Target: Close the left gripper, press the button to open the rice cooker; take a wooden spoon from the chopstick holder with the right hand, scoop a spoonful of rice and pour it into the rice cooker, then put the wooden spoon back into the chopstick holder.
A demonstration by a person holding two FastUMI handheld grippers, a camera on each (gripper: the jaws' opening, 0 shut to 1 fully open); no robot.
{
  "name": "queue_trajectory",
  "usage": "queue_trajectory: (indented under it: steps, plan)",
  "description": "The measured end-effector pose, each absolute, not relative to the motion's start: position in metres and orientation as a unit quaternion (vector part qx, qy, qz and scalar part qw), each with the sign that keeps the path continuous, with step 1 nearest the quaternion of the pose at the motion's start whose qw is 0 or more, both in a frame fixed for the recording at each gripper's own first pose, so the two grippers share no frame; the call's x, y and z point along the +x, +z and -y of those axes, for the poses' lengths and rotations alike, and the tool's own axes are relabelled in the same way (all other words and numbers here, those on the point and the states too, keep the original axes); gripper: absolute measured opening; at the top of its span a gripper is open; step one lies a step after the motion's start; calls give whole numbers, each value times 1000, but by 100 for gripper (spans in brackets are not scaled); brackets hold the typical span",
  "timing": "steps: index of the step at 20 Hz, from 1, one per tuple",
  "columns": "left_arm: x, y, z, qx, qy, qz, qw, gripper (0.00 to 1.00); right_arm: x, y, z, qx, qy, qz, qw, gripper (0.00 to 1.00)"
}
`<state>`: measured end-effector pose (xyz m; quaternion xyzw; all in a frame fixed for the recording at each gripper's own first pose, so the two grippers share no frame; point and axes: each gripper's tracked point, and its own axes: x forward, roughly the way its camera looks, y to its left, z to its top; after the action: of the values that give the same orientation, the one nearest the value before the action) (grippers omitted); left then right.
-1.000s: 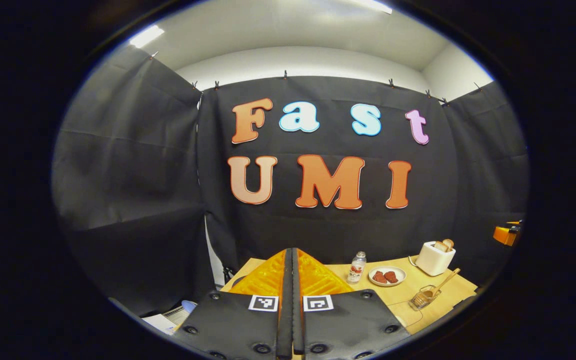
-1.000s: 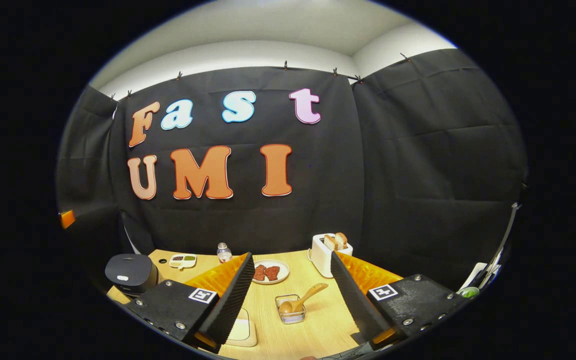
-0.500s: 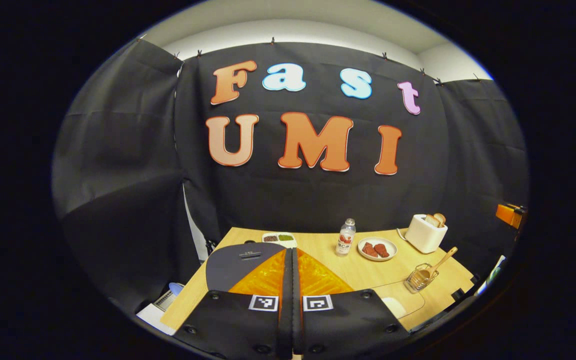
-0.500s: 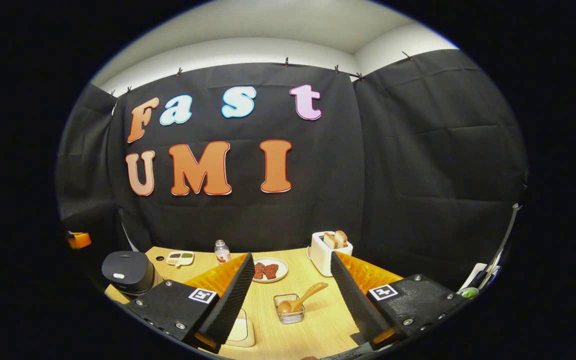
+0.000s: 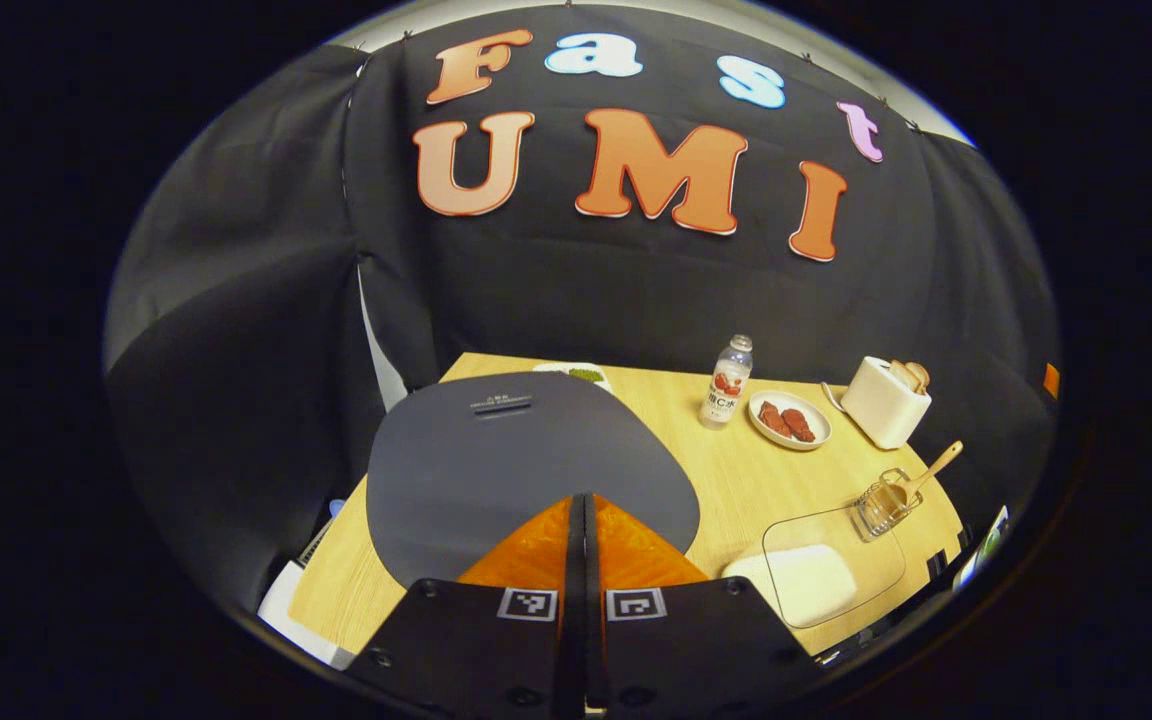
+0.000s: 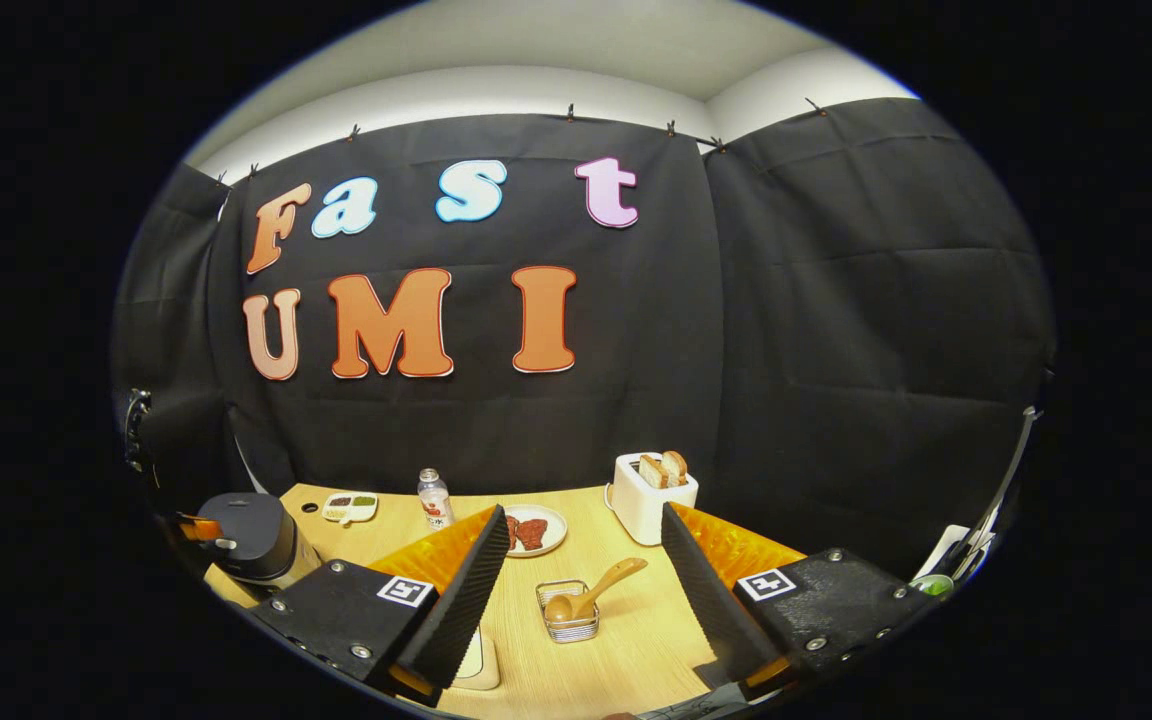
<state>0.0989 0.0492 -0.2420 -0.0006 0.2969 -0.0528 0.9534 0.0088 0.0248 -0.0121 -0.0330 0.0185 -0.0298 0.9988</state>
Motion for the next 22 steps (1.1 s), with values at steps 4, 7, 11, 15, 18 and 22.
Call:
queue_trajectory:
  steps: [4, 7, 11, 15, 18, 22]
  plan:
    - [98, -250, -53, 20, -51, -303, 951, 0, 10, -15, -25, -32, -29, -24, 999, 95]
    - [94, -257, -54, 23, -54, -327, 943, 5, 11, -17, -26, -32, -27, -29, 999, 95]
    - [93, -260, -51, 25, -51, -328, 943, 5, 7, -20, -31, -32, -20, -33, 999, 95]
    - [92, -259, -52, 47, -74, -378, 921, 5, 0, -16, -31, -36, -18, -26, 999, 95]
    - [94, -244, -55, 41, -67, -357, 931, 5, -3, -17, -28, -34, -21, -23, 999, 100]
    - [114, -153, -58, 79, -20, -222, 972, 4, -3, -16, -23, -19, -26, -19, 999, 95]
